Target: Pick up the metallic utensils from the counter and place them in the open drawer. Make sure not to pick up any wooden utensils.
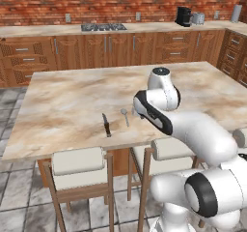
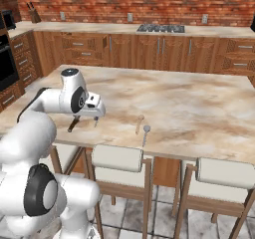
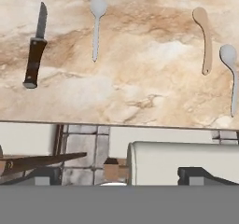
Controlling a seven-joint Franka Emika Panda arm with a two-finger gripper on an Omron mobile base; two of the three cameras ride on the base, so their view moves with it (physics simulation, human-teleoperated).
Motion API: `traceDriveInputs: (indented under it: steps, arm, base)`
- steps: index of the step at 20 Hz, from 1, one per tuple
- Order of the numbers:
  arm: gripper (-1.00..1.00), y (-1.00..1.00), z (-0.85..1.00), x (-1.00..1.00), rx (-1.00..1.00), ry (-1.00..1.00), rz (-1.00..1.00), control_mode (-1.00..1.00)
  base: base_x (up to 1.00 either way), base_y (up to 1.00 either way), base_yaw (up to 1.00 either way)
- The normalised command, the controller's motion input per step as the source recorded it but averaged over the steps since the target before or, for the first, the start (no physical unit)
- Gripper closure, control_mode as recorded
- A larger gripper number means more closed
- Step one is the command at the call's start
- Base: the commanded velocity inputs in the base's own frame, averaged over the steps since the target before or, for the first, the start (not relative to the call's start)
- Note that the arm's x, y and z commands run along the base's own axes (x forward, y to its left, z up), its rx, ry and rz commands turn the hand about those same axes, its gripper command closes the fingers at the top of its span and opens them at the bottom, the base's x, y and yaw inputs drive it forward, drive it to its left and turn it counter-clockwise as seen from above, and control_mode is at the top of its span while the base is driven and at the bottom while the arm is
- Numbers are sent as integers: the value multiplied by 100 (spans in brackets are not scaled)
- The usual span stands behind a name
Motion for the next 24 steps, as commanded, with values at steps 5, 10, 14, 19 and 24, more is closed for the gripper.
traceDriveInputs:
  steps: [5,10,14,19,24]
  arm:
    - [-100,23,-25,61,0,0,0,-100]
    - [-100,11,-26,64,0,0,0,-100]
    - [-100,21,-34,64,0,0,0,-100]
    - [-100,17,-31,50,0,0,0,-100]
    - [-100,6,-31,40,0,0,0,-100]
  base:
    - [0,0,0]
    - [0,0,0]
    - [0,0,0]
    - [0,0,0]
    - [0,0,0]
